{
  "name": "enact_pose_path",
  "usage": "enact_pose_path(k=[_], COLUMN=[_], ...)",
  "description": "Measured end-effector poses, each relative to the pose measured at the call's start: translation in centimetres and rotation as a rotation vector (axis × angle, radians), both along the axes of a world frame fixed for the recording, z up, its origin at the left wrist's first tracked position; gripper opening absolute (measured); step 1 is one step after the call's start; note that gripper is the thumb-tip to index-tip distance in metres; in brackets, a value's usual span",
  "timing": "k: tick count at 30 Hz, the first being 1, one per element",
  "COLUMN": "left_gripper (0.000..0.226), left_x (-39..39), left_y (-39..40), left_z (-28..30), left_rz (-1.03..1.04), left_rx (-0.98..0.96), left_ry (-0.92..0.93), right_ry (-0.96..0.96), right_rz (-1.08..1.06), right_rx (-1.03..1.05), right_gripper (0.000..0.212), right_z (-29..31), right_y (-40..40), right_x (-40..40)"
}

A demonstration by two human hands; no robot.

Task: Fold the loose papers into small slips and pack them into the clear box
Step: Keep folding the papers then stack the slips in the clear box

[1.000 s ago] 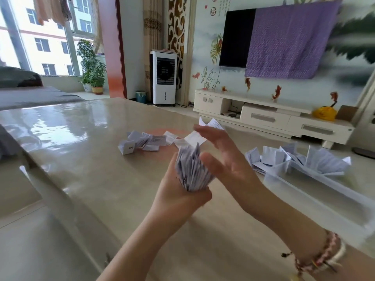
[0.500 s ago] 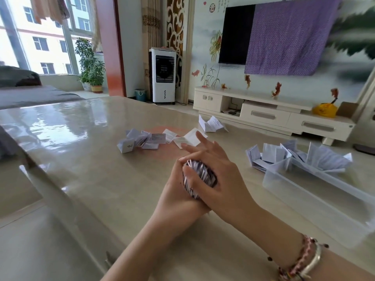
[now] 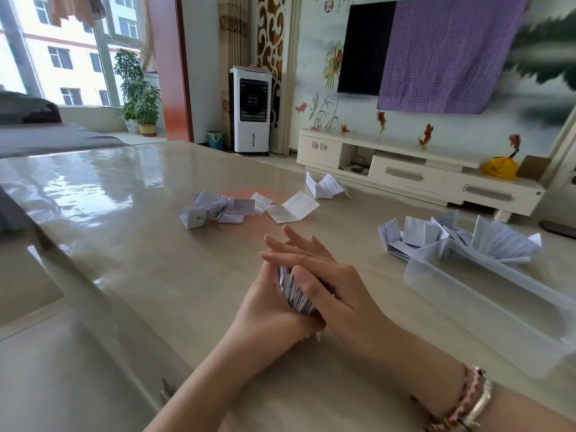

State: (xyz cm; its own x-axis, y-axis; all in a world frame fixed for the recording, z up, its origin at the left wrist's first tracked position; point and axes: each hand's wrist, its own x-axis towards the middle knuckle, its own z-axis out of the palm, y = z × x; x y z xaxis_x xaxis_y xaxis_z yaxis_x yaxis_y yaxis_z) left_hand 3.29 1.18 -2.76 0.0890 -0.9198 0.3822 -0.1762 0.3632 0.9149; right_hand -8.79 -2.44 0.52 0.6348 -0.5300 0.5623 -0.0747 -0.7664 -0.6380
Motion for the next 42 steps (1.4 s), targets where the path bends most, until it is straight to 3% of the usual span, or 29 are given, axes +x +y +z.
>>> enact_pose_path(k=[3, 7, 10, 14, 19, 25, 28, 31, 36, 39, 42], left_gripper=[0.072, 0.074, 0.074, 0.080, 0.032, 0.053, 0.042, 0.030, 0.042, 0.077, 0.084], left_x=[0.0, 0.2, 1.4, 1.3, -2.0, -3.4, -4.4, -5.4, -7.1, -8.3, -8.4], left_y=[-0.1, 0.3, 0.4, 0.0, -0.5, -1.3, -1.2, -1.2, -0.8, 0.4, 0.8], left_z=[0.3, 1.8, 4.0, 6.7, 8.3, 7.8, 8.2, 8.6, 7.4, 4.6, 2.3], left_rz=[0.002, -0.028, -0.171, -0.351, -0.506, -0.505, -0.638, -0.602, -0.155, -0.125, -0.163], left_rx=[0.014, 0.157, 0.378, 0.602, 0.715, 0.789, 0.770, 0.667, 0.304, 0.016, -0.061], left_ry=[-0.010, -0.027, -0.081, -0.198, -0.392, -0.415, -0.453, -0.524, -0.691, -0.711, -0.740], right_ry=[0.021, 0.043, 0.267, 0.569, 0.401, 0.255, 0.215, 0.227, 0.143, 0.228, 0.435], right_rz=[0.044, 0.214, 0.225, 0.068, -0.109, -0.118, -0.090, -0.152, -0.328, -0.383, -0.381], right_rx=[0.058, 0.424, 0.380, 0.190, 0.093, 0.056, 0.000, -0.123, -0.095, -0.075, -0.060], right_gripper=[0.036, 0.044, 0.063, 0.081, 0.065, 0.055, 0.058, 0.051, 0.042, 0.045, 0.054], right_z=[0.2, 2.6, 4.7, 5.0, 3.2, 2.7, 2.4, 1.9, 1.2, 0.4, -0.4], right_y=[0.1, -1.0, -1.7, -0.8, 0.4, 1.4, 2.1, 2.3, 2.4, 2.4, 2.6], right_x=[-0.3, -2.3, -5.4, -8.7, -9.4, -10.6, -11.3, -12.2, -14.1, -14.8, -14.9])
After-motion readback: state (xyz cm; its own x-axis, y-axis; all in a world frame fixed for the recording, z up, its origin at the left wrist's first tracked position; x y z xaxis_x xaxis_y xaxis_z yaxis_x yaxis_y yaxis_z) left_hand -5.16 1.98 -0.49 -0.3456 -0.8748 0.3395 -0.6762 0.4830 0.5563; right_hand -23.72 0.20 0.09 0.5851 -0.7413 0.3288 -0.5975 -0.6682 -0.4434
